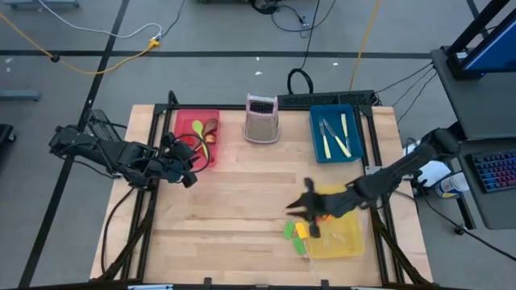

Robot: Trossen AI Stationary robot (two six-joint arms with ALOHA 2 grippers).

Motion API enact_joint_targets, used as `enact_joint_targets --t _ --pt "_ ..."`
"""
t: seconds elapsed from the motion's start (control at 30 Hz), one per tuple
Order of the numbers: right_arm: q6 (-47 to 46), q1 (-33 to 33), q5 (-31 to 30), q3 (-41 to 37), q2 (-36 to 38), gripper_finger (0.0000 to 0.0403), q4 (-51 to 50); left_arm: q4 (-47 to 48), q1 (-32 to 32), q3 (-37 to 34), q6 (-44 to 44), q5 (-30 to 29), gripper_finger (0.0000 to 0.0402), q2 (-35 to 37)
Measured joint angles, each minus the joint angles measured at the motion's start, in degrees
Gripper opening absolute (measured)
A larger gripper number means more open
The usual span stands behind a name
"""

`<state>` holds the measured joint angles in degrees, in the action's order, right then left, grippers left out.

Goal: Pick & Place Kitchen Items
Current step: Put the top green spatula into the yellow bin

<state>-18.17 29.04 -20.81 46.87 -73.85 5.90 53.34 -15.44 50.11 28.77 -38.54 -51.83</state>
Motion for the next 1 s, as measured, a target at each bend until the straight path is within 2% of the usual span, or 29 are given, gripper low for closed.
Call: enact_joint_targets --t 0.17,0.27,0.33,0.4,0.53,0.6,0.8,0.93,1.0 --pt "10.9 -0.6 5.3 10.5 -12.4 0.0075 -2.5 -0.1 0.0 0.0 0.5 0.0 0.0088 0.0" --pt "21.4 -0.6 9.2 15.5 -17.2 0.0075 -10.3 -0.1 0.0 0.0 0.5 0.0 0.0088 0.0" --pt "25.6 -0.8 9.6 17.6 -19.3 0.0075 -15.0 -0.1 0.0 0.0 0.5 0.0 0.0088 0.0" --pt "26.1 -1.7 11.1 18.6 -20.9 0.0075 -17.8 -0.1 0.0 0.0 0.5 0.0 0.0088 0.0" --pt "18.0 -4.3 10.5 19.0 -23.3 0.0087 -17.4 -0.1 0.0 0.0 0.7 0.0 0.0088 0.0" --pt "17.1 -4.9 11.4 19.0 -24.2 0.01 -17.2 0.0 0.0 0.0 0.7 0.0 0.0088 0.0" --pt "21.6 -4.9 12.1 19.0 -25.6 0.0152 -18.0 0.0 0.0 0.0 1.6 0.0 0.0088 0.0" --pt "26.1 -4.5 12.4 19.0 -25.6 0.0185 -24.5 0.0 0.0 0.0 1.8 0.1 0.0088 0.0" --pt "27.5 -4.4 14.9 19.0 -25.6 0.0196 -28.9 0.0 0.0 0.0 1.8 0.1 0.0088 0.0"
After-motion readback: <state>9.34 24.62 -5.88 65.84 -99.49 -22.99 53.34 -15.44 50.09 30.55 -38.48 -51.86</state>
